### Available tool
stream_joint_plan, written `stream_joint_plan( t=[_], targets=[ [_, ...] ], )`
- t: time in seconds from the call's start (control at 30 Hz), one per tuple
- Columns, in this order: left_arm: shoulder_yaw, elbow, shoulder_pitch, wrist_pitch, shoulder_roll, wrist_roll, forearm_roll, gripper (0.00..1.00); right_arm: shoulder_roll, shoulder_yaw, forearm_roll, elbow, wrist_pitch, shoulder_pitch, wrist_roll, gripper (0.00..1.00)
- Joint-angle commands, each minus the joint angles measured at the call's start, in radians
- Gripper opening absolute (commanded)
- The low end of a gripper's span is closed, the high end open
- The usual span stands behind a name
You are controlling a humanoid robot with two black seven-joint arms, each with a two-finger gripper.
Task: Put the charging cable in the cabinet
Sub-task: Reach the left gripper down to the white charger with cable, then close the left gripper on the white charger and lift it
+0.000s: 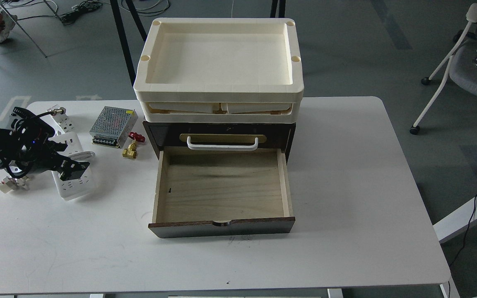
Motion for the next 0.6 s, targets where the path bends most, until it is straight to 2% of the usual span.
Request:
stream_joint_plan(
  t=[0.0, 0.13, 0.57],
  targets=[
    [0.028, 0.043, -0.004, 0.036, -0.024, 0.000, 0.009, 0.75, 0.000, 0.000, 0.000, 0.000, 0.000, -0.009, 0.000, 1.00],
    [0.045, 0.106, -0.007, 0.053, -0.057, 0.000, 0.002, 0.73, 0.002, 0.000, 0.000, 0.000, 0.000, -0.015, 0.000, 1.00],
    [0.079, 0.174, -0.007, 0.055, -0.093, 0.000, 0.007, 0.63, 0.002, 0.000, 0.000, -0.001, 0.000, -0.032, 0.000, 1.00]
  ],
)
